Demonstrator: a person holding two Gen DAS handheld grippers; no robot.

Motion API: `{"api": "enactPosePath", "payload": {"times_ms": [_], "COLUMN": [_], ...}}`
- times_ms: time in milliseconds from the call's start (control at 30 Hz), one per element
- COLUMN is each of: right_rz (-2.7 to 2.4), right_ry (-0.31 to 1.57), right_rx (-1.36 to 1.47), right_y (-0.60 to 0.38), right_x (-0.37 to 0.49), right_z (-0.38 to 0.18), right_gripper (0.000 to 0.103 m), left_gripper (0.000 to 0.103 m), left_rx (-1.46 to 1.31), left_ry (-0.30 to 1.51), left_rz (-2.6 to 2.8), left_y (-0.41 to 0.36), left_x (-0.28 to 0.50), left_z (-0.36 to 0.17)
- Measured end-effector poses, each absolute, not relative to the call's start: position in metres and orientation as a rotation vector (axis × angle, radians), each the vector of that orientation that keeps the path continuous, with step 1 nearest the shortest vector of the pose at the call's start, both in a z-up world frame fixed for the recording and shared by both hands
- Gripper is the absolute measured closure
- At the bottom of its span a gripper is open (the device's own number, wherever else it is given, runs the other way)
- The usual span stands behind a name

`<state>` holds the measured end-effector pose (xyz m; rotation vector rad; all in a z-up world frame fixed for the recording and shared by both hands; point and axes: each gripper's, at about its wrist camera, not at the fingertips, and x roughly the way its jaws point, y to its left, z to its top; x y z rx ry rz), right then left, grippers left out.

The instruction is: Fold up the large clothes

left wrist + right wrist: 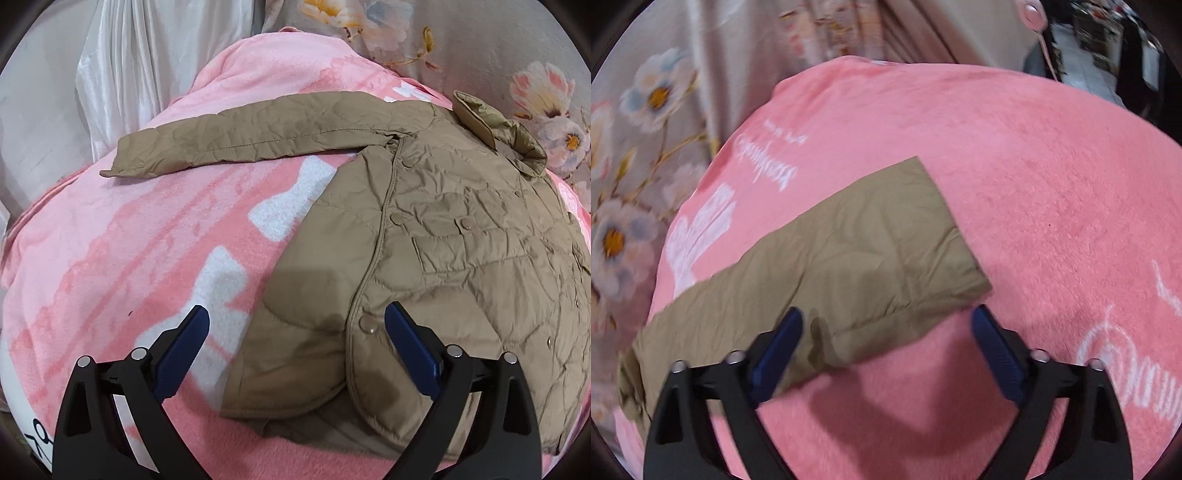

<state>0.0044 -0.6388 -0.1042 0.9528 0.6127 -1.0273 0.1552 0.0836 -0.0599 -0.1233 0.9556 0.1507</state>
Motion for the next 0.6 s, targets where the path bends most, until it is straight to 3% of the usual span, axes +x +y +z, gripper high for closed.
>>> {"api": "enactPosePath", "payload": {"times_ms": [67, 100, 233, 467, 600], "right_rz": [-1.042, -1.033, -0.956, -0.493, -0.243], "right_ry": [0.585, 0.577, 0.462, 0.405, 0.467], "right_rx": [0.935, 0.927, 0.824, 0.446, 0.315], "right_y": [-0.642, -0.643, -0.623, -0.476, -0.377], "right_x": [0.01, 0.017, 0.051, 0.179, 0.244], "right_z": [-0.1, -0.094, -0.04, 0.084, 0.095], "right_gripper": [0.061, 0.083, 0.092, 0.094, 0.094], "left_gripper": [0.009, 0.009, 0.01, 0.009, 0.009], "left_rx": [-0.119, -0.116, -0.112, -0.032, -0.002], "left_ry": [0.955, 0.953, 0.953, 1.002, 0.991], "left_rz": [0.144, 0.144, 0.169, 0.255, 0.267], "left_y": [0.082, 0.083, 0.087, 0.091, 0.088], "left_x": [0.159, 0.162, 0.171, 0.179, 0.174], "left_z": [-0.061, -0.061, -0.063, -0.082, -0.085]}}
